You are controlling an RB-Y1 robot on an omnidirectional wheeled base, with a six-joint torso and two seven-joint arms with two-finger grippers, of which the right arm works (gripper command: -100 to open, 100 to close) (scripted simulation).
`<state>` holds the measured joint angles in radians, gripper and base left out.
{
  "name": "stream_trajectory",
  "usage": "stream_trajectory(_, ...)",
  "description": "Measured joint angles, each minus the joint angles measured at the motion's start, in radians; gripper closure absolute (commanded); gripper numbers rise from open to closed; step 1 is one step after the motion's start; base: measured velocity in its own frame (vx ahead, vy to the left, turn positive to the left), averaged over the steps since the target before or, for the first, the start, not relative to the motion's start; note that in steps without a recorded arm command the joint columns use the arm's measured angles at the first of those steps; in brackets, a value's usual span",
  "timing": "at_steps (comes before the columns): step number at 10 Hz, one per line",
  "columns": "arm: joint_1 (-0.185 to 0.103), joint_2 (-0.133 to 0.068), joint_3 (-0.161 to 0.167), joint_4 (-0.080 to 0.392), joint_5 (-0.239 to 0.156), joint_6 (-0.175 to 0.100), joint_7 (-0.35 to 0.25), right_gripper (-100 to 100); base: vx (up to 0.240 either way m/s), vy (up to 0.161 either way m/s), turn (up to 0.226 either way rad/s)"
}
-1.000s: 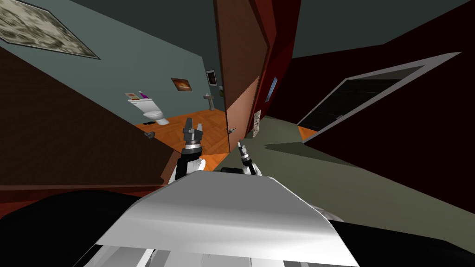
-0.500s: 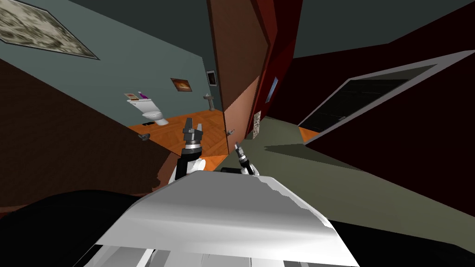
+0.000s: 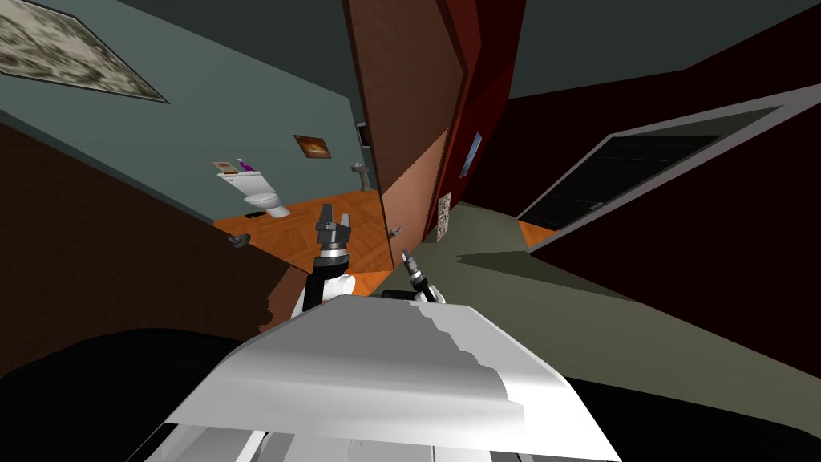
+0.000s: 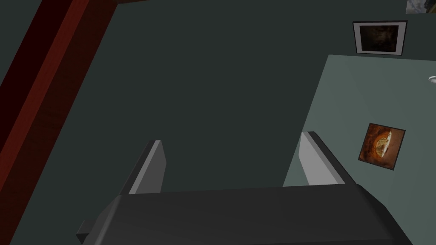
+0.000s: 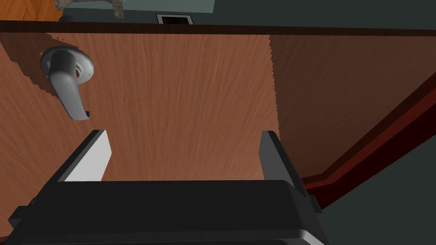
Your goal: Push the door open
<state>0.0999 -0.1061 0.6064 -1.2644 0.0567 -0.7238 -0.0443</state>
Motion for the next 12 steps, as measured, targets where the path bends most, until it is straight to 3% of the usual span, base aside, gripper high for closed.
stream_trajectory(5, -0.030, 0.000, 0.065, 0.079, -0.004, 0.003, -0.017, -100, 0.109, -0.054, 0.013)
stream_trajectory(12, -0.096, 0.014, 0.151, 0.246, -0.013, -0.022, -0.043, -100, 0.146, -0.069, 0.017)
